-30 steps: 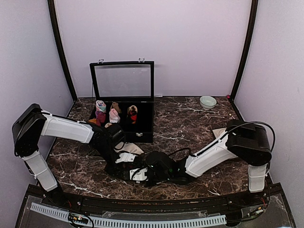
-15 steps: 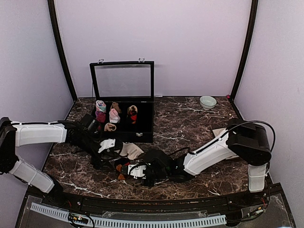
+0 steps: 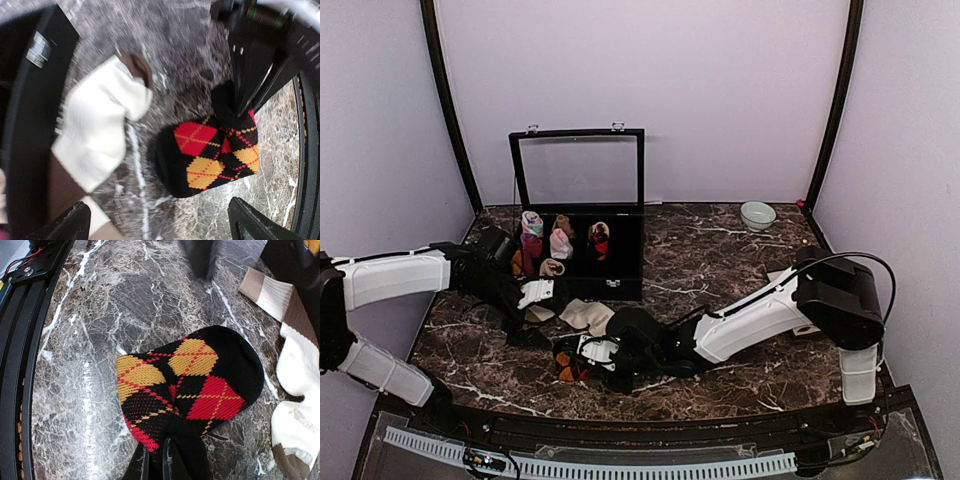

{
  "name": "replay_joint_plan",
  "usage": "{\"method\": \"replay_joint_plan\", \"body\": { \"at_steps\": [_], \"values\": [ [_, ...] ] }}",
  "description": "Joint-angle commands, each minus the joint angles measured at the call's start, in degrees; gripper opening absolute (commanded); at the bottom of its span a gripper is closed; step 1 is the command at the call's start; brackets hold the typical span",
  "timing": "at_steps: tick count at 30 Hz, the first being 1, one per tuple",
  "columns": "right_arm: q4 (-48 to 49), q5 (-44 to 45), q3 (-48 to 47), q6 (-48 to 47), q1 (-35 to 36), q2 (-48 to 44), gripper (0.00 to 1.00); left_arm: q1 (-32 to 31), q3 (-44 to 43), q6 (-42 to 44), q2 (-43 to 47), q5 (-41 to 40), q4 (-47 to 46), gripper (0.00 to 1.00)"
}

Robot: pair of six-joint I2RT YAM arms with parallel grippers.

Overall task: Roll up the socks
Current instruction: Roll the sock at the center of the board.

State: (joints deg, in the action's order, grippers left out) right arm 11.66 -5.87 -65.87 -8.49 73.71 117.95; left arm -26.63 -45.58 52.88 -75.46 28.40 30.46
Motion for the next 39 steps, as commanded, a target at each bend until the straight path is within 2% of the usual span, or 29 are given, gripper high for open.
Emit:
{"method": "replay_joint_plan", "body": {
  "at_steps": [1,9,17,25,33,39],
  "values": [
    [-15.6,0.5,3.8,4.9,2.1,2.4,0.01,-1.8,2.7,-1.4,-6.8,-0.4,-2.8,0.99],
    [-13.0,1.3,11.7,12.9,4.5,-2.5,0.00,-10.7,3.0,-5.6,-9.9,-7.8,-15.1,0.99],
    [-11.7,9.1,14.3,17.1,8.6,-5.8,0.00,-15.8,0.1,-7.6,-18.4,-10.2,-17.8,0.99],
    [-12.7,21.1,10.6,11.6,13.0,-5.5,0.00,-17.6,-0.5,-8.0,-19.7,-11.4,-20.5,0.99],
    [-18.0,25.0,2.9,3.1,13.4,-2.2,0.00,-19.9,-4.3,-8.6,-22.9,-10.3,-19.6,0.99],
    [-20.8,24.5,0.4,0.8,13.4,-1.0,0.00,-20.9,-7.2,-8.8,-25.8,-10.9,-18.8,0.99]
  ]
}}
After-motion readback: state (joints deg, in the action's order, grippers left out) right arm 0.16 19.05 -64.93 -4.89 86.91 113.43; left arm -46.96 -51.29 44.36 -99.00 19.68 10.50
